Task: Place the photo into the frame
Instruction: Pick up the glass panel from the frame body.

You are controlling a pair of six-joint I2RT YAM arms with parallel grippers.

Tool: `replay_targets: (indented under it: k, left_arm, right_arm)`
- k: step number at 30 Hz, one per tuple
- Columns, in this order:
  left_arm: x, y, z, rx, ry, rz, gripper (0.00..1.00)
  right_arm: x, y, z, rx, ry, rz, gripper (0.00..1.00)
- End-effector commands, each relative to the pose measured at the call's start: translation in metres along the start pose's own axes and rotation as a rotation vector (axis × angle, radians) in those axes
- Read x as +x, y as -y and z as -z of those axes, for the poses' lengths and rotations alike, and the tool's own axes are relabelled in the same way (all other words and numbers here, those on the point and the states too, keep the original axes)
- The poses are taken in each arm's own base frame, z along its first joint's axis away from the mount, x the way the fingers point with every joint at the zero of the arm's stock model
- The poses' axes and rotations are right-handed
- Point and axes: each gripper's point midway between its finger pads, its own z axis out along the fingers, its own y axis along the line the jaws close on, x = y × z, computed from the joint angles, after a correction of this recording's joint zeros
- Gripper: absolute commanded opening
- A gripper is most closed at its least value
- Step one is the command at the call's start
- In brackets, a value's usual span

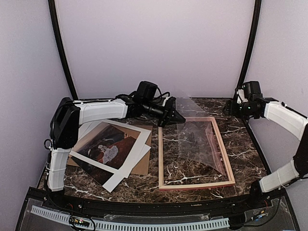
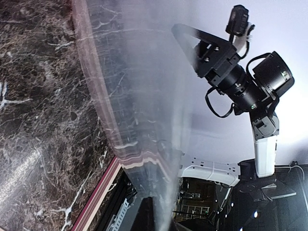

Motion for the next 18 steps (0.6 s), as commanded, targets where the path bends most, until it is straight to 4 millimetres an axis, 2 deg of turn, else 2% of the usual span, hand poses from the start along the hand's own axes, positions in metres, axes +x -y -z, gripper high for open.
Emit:
replay_targets:
  k: [1, 10, 15, 18]
  left_arm:
    - [0.01, 0.073, 0.015, 0.093, 0.001, -0.132, 0.0]
    - [0.023, 0.118, 0.009, 0.161, -0.019, -0.204, 0.0]
    - [0.031, 0.129, 0.005, 0.192, -0.038, -0.226, 0.0]
    - [0.033, 0.125, 0.003, 0.189, -0.044, -0.232, 0.0]
  right_arm:
    - [-0.012, 0.006, 0.012, 0.024, 0.026, 0.002, 0.8]
    - [-0.025, 0.02, 0.027, 0.052, 0.057, -0.026, 0.8]
    - [-0.03, 0.024, 0.031, 0.061, 0.068, -0.034, 0.8]
    - [-0.031, 0.024, 0.032, 0.061, 0.07, -0.037, 0.8]
